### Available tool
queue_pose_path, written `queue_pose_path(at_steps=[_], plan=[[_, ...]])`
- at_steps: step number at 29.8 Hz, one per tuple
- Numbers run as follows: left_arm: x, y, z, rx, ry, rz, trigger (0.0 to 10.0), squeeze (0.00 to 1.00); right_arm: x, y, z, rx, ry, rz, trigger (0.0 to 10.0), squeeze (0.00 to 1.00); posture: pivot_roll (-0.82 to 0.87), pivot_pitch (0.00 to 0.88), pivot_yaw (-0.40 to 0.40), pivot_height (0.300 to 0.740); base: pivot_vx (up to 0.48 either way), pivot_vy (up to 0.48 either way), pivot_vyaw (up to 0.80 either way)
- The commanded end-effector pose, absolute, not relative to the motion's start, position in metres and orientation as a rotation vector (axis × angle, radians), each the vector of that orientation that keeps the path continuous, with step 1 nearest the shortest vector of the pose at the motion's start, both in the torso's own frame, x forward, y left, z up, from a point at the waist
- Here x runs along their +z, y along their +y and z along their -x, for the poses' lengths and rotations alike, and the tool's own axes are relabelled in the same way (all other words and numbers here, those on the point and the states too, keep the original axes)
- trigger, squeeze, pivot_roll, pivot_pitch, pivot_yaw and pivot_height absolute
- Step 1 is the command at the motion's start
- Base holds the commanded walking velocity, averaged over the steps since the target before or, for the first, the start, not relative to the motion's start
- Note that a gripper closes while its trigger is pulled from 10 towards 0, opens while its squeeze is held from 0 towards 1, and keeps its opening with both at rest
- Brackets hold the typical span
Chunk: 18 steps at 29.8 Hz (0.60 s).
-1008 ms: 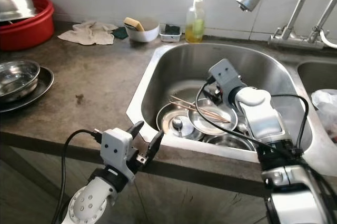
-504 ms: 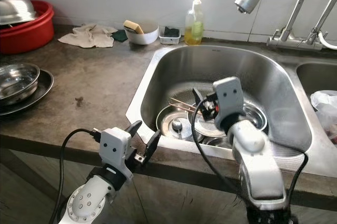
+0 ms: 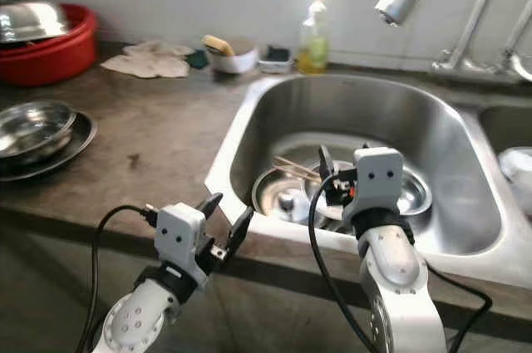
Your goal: Kitchen organization
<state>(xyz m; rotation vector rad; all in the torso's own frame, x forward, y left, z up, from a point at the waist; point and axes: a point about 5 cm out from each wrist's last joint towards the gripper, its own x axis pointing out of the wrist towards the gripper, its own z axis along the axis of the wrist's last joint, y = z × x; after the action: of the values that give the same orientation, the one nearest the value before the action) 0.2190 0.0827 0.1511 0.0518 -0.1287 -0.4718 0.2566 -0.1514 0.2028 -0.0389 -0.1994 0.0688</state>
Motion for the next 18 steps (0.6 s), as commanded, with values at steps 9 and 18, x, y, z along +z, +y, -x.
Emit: queue_pose_path(at_steps=[9,18], plan=[[0.145,0.085,-0.218,-0.465,-0.108,-0.068,10.0,0.00,0.215,-0.144,-0.264,0.081,-0.254,0.021,10.0,0.00,0.15,0.063,-0.025,0.740,0.000,0.480,0.80],[0.145,0.085,-0.219,-0.456,-0.105,-0.072,10.0,0.00,0.218,-0.141,-0.271,0.098,-0.247,0.016,10.0,0.00,0.15,0.072,-0.023,0.740,0.000,0.107,0.70]])
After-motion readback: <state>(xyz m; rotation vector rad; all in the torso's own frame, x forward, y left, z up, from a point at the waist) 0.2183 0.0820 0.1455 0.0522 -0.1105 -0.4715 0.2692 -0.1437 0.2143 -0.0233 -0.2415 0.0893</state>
